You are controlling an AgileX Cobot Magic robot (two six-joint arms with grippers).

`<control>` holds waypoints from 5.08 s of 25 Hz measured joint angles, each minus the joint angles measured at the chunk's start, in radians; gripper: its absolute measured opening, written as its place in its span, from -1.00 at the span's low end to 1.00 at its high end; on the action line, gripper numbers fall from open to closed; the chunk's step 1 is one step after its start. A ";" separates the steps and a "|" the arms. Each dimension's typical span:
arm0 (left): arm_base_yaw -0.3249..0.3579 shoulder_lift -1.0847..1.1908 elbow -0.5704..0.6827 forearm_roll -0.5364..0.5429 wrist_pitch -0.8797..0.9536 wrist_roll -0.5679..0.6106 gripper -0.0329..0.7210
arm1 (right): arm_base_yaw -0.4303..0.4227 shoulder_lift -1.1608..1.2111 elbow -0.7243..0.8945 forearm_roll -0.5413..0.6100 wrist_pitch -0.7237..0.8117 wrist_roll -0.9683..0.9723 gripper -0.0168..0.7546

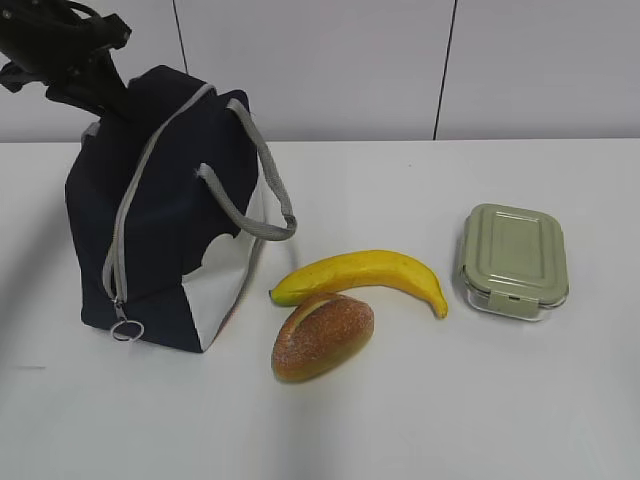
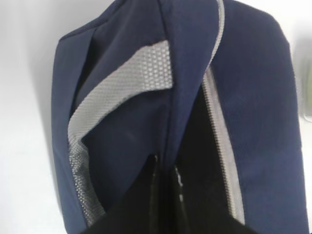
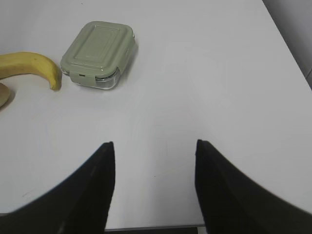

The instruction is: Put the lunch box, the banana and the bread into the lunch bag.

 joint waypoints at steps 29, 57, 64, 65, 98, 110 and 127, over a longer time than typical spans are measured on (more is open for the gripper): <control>-0.109 -0.062 0.000 0.004 0.016 -0.105 -0.95 | 0.000 0.435 -0.087 0.285 -0.136 -0.084 0.13; -0.109 -0.062 0.000 -0.008 0.013 -0.105 -0.95 | -0.038 1.145 -0.255 0.530 -0.264 -0.305 0.16; -0.109 -0.062 0.000 -0.020 0.012 -0.105 -0.95 | -0.275 1.284 -0.270 0.828 -0.184 -0.582 0.16; -0.109 -0.062 0.000 -0.020 0.012 -0.105 -0.95 | -0.308 1.303 -0.270 0.865 -0.180 -0.609 0.16; -0.109 -0.062 0.000 -0.032 0.010 -0.082 -0.96 | -0.394 1.763 -0.474 1.034 -0.236 -0.932 0.43; -0.109 -0.062 0.000 -0.046 0.010 -0.080 -0.96 | -0.394 1.914 -0.569 1.126 -0.194 -1.011 0.43; -0.109 -0.062 0.000 -0.065 0.010 -0.078 -0.96 | -0.394 2.069 -0.647 1.154 -0.117 -1.047 0.43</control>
